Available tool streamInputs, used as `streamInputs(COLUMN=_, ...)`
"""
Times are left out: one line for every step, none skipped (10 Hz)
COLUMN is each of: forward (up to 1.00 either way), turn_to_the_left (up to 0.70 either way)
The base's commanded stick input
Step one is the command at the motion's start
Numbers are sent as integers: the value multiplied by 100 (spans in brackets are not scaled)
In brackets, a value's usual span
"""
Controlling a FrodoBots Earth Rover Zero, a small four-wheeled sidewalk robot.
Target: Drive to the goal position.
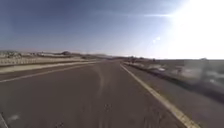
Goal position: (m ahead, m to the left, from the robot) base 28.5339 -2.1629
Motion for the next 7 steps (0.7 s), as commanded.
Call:
streamInputs(forward=70, turn_to_the_left=0)
streamInputs(forward=70, turn_to_the_left=0)
streamInputs(forward=70, turn_to_the_left=0)
streamInputs(forward=70, turn_to_the_left=0)
streamInputs(forward=70, turn_to_the_left=0)
streamInputs(forward=70, turn_to_the_left=0)
streamInputs(forward=70, turn_to_the_left=0)
